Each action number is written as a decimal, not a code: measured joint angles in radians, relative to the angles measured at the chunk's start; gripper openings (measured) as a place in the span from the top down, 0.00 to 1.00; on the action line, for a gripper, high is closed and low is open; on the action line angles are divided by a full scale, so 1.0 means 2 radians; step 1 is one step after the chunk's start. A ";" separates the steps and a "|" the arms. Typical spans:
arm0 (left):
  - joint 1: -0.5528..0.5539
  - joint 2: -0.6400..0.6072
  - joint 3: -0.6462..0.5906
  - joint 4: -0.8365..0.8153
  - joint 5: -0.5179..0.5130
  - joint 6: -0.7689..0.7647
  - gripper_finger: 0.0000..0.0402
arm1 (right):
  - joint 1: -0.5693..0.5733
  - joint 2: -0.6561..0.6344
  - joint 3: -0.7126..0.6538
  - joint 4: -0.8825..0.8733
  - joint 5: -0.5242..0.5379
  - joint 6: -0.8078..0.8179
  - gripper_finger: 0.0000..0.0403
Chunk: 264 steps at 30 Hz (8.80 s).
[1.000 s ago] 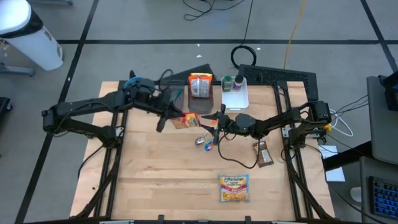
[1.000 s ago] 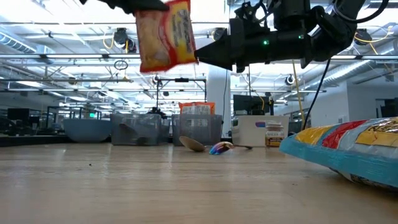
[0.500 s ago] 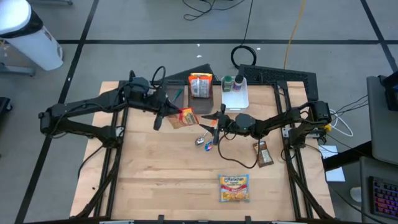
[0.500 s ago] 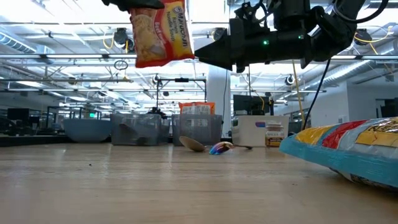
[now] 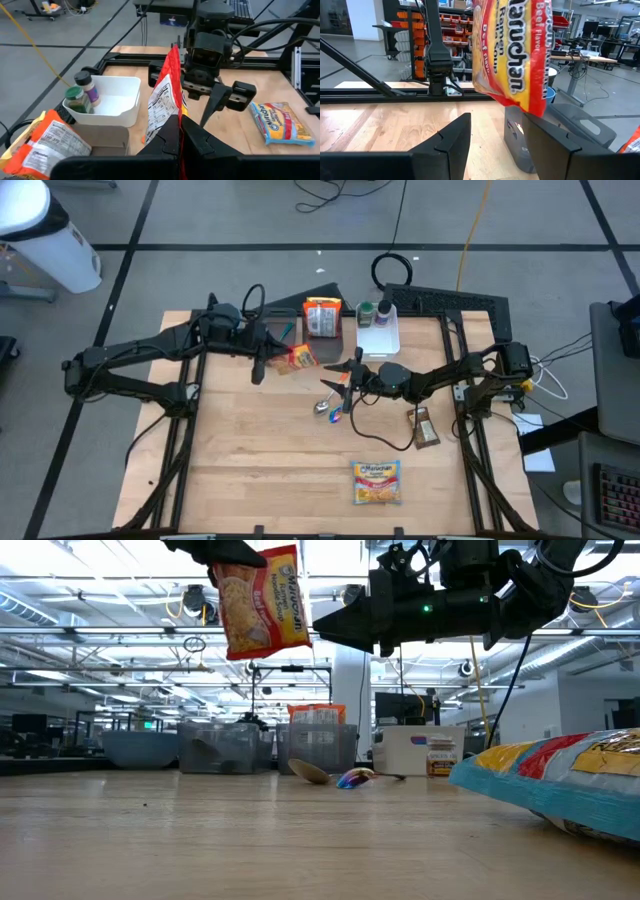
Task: Pick & Place Food Item
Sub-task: Put the red noodle pack into the right black bin, then put the blue spoon into the left black bin
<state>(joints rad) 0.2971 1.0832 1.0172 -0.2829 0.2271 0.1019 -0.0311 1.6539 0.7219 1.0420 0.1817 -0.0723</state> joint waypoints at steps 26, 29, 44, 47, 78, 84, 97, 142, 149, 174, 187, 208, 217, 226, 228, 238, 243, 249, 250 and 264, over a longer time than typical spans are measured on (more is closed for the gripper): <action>0.025 -0.006 0.000 0.047 0.056 0.021 1.00 | 0.000 0.000 0.000 0.000 0.000 0.000 0.57; 0.032 -0.012 0.000 0.037 0.053 0.027 1.00 | 0.000 0.000 0.000 0.000 0.000 0.000 0.57; 0.045 -0.012 0.000 0.009 0.071 0.038 1.00 | 0.000 0.000 0.000 0.000 0.000 0.000 0.58; 0.045 -0.012 0.000 0.000 0.071 0.041 1.00 | 0.000 0.000 0.000 0.000 0.000 0.000 0.58; 0.106 -0.012 0.000 -0.038 0.069 0.116 1.00 | 0.000 0.000 0.000 0.029 -0.016 0.008 0.57; 0.144 0.012 0.000 -0.028 0.084 0.127 1.00 | 0.000 -0.010 0.000 0.062 -0.025 -0.018 0.57; 0.183 0.162 0.153 -0.099 0.134 0.210 1.00 | -0.012 -0.044 0.000 0.007 -0.027 -0.044 0.58; 0.233 0.413 0.308 -0.095 0.266 0.262 1.00 | -0.052 -0.126 -0.227 0.117 -0.026 0.112 0.59; 0.233 0.415 0.304 -0.093 0.266 0.262 1.00 | -0.052 -0.126 -0.227 0.117 -0.026 0.111 0.59; 0.230 0.471 0.304 -0.085 0.264 0.259 0.98 | -0.052 -0.126 -0.227 0.116 -0.026 0.121 0.59; 0.230 0.480 0.303 -0.065 0.261 0.261 0.98 | -0.052 -0.126 -0.227 0.114 -0.026 0.121 0.59; 0.231 0.491 0.304 -0.061 0.235 0.258 0.95 | -0.052 -0.126 -0.227 0.110 -0.026 0.122 0.59; 0.231 0.490 0.304 -0.059 0.209 0.257 0.94 | -0.052 -0.126 -0.227 0.106 -0.026 0.122 0.59; 0.232 0.490 0.304 -0.037 0.199 0.232 0.71 | -0.052 -0.126 -0.227 0.105 -0.026 0.122 0.59; 0.232 0.490 0.305 -0.038 0.186 0.231 0.65 | -0.052 -0.126 -0.227 0.105 -0.026 0.122 0.59; 0.227 0.487 0.389 -0.100 0.148 0.213 0.50 | -0.052 -0.126 -0.227 0.105 -0.026 0.118 0.59; 0.222 0.487 0.451 -0.168 0.180 0.210 0.50 | -0.052 -0.126 -0.227 0.105 -0.026 0.113 0.59; 0.211 0.463 0.492 -0.221 0.247 0.182 0.50 | -0.053 -0.126 -0.227 0.113 -0.025 0.110 0.59; 0.206 0.450 0.492 -0.227 0.238 0.180 0.50 | -0.053 -0.126 -0.227 0.117 -0.024 0.107 0.59; 0.123 0.162 0.227 -0.128 0.214 0.113 0.50 | -0.053 -0.126 -0.227 0.132 -0.024 0.110 0.59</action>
<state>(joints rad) 0.5432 1.4065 1.4716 -0.5382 0.6547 0.3271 -0.1375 1.4017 0.2680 1.3055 0.1337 0.1476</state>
